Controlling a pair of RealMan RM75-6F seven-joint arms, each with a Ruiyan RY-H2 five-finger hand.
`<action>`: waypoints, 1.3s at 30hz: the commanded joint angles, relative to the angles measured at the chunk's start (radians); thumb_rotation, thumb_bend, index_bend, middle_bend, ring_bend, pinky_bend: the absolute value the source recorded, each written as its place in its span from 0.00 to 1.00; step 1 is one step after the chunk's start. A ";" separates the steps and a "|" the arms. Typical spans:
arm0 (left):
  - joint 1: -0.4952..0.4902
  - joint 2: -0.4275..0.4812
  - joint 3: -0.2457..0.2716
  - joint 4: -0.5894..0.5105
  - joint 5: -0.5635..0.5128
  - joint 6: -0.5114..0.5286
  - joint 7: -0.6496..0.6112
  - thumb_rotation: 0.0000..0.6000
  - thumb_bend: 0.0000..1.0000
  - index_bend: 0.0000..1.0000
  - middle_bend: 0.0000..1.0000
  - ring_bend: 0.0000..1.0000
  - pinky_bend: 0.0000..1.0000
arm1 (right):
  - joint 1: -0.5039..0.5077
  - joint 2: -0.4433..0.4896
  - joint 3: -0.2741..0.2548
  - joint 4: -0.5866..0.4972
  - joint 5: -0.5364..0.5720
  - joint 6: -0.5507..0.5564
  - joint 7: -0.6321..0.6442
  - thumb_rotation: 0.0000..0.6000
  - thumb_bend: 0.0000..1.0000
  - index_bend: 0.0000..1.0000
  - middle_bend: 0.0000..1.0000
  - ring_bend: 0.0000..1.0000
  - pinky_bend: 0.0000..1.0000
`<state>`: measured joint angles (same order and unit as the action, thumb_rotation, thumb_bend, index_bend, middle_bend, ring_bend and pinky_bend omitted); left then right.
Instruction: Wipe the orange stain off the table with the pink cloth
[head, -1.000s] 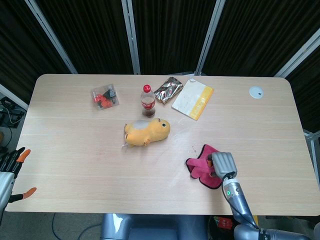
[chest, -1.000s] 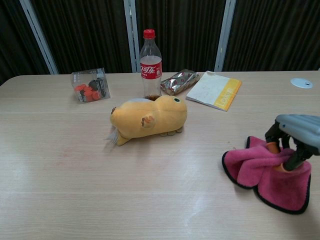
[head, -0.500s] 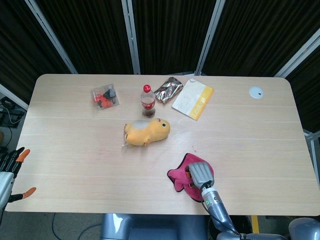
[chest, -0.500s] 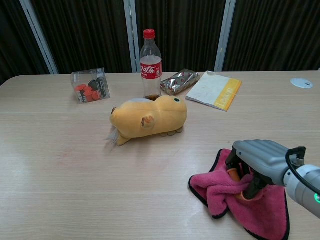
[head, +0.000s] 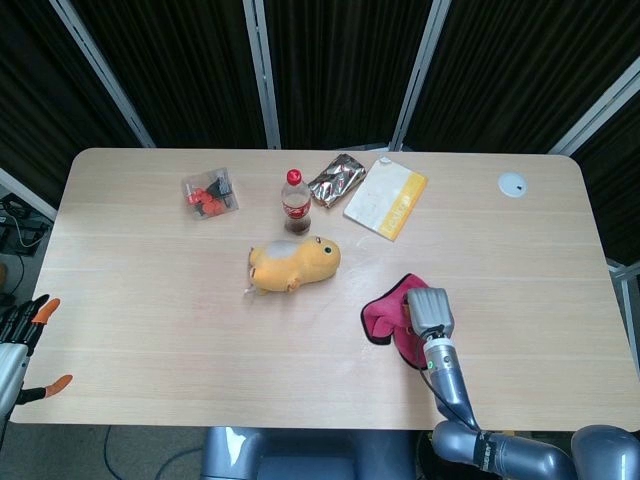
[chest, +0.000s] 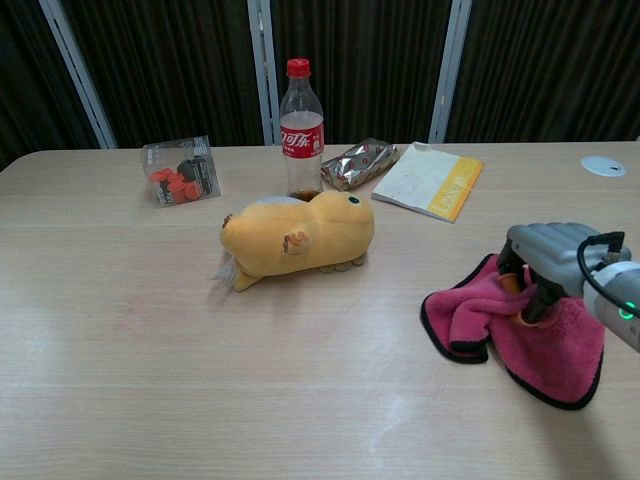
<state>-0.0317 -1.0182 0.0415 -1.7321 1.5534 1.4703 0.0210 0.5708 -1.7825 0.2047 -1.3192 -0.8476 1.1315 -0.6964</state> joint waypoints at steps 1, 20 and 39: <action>0.000 0.000 0.000 -0.001 0.001 0.000 0.002 1.00 0.00 0.05 0.00 0.00 0.00 | 0.000 0.020 0.014 0.043 0.023 -0.005 -0.001 1.00 0.28 0.73 0.61 0.54 0.72; 0.002 -0.006 0.006 -0.002 0.019 0.009 0.018 1.00 0.00 0.05 0.00 0.00 0.00 | -0.070 0.168 0.040 0.034 0.061 0.034 0.044 1.00 0.28 0.73 0.61 0.54 0.72; 0.004 -0.011 0.000 0.009 0.019 0.019 -0.002 1.00 0.00 0.05 0.00 0.00 0.00 | -0.051 0.056 -0.055 -0.234 -0.146 0.050 0.110 1.00 0.28 0.74 0.61 0.54 0.72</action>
<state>-0.0279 -1.0294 0.0415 -1.7232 1.5723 1.4891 0.0194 0.5171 -1.7227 0.1580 -1.5374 -0.9776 1.1753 -0.5903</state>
